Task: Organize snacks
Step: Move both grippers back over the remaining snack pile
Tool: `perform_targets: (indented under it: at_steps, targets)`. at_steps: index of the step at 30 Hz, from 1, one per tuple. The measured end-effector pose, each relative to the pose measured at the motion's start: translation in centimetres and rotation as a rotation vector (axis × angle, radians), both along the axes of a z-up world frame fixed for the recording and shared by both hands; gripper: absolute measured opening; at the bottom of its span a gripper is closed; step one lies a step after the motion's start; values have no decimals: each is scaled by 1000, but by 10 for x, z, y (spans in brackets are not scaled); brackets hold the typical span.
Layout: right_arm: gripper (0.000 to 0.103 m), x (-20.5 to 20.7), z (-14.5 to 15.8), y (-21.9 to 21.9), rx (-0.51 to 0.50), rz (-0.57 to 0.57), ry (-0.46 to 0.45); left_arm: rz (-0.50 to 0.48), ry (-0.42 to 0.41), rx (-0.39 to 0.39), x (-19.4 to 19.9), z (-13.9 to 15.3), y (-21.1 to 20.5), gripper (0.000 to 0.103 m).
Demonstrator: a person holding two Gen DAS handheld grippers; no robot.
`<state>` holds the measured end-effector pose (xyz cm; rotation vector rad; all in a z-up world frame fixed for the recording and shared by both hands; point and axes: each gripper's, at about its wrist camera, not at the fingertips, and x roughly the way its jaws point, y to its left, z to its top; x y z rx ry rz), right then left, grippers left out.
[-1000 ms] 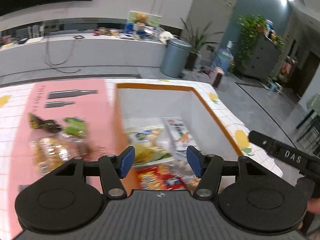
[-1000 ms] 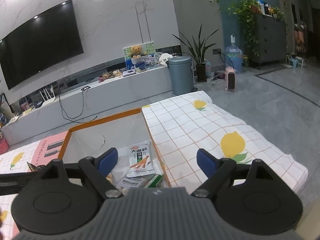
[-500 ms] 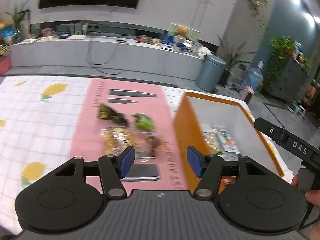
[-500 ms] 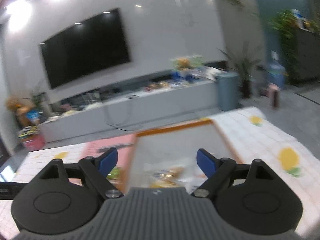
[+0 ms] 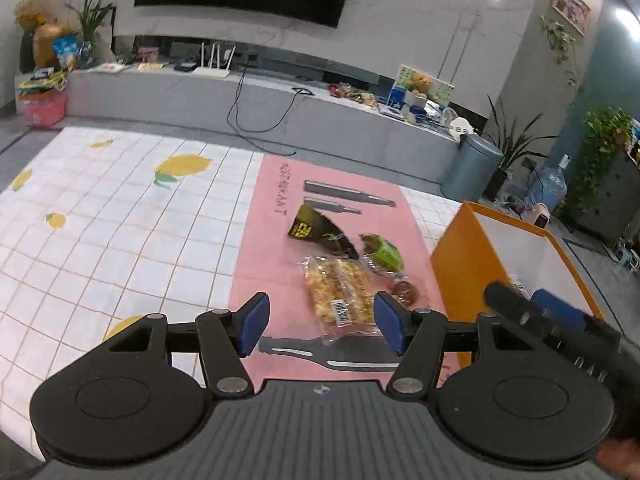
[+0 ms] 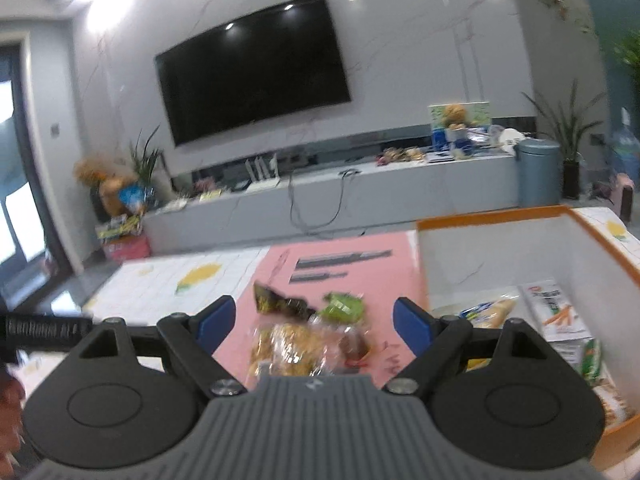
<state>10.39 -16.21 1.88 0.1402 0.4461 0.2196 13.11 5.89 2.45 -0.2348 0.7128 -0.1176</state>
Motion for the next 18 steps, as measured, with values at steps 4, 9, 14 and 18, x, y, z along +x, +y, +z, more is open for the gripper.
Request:
perform_targets:
  at_steps: [4, 9, 14, 18]
  targets:
    - [84, 2, -12, 17, -118, 24, -17, 1, 26, -25, 11, -17, 9, 71]
    - [84, 1, -21, 13, -121, -7, 1, -27, 79, -45, 26, -34, 12, 71]
    - [84, 5, -25, 8, -90, -51, 23, -67, 97, -51, 40, -40, -1, 71]
    - [84, 6, -28, 8, -90, -69, 37, -99, 93, -8, 57, -49, -22, 71]
